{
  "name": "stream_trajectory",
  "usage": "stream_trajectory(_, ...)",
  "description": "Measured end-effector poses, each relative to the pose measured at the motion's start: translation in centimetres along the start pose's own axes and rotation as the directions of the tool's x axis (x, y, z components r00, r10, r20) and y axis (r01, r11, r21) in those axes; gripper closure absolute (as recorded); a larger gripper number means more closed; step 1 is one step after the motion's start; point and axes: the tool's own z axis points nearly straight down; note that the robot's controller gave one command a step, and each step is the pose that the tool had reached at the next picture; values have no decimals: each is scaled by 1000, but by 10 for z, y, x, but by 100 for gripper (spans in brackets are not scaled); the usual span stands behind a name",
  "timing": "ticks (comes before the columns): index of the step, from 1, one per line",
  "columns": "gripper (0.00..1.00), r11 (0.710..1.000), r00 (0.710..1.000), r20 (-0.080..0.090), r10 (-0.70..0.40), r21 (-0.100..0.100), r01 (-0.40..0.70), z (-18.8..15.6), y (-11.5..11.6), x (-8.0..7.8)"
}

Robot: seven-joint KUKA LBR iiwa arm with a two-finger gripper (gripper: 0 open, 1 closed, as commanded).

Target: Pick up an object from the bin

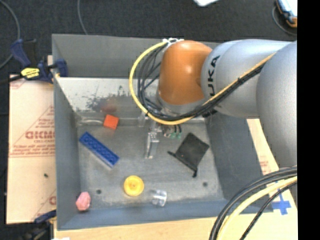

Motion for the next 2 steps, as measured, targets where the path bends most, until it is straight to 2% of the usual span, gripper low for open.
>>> stream_trajectory(1, 0, 1000, 1000, 8, 3, -1, -3, -5, 0, -2)
stream_trajectory(2, 0, 982, 982, 4, 191, -2, -191, 70, 72, -4)
